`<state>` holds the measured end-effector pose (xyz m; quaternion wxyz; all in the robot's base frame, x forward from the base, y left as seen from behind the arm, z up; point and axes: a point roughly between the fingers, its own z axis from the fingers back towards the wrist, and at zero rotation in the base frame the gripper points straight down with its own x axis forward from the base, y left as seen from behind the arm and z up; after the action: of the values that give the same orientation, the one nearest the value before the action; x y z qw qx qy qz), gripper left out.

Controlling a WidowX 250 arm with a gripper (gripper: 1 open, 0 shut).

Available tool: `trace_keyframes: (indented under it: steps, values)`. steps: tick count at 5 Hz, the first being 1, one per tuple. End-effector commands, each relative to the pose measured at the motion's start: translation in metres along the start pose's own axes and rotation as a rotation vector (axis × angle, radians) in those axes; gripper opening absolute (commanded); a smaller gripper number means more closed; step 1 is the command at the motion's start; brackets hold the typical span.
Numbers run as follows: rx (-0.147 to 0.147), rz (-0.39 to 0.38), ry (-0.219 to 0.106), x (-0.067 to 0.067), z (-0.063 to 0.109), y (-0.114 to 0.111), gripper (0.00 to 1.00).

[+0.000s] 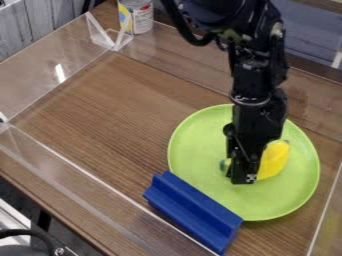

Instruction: Put the banana in the green plate

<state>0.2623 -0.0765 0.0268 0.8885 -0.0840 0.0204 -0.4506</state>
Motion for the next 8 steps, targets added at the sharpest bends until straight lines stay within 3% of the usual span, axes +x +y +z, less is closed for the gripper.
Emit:
trace_keyframes:
  steps: [1,8]
  values:
    - [0.032,0.009,-0.037,0.006,0.008,0.009,0.00]
    - [0.010,0.022,-0.030,0.008,-0.007,0.019,0.00]
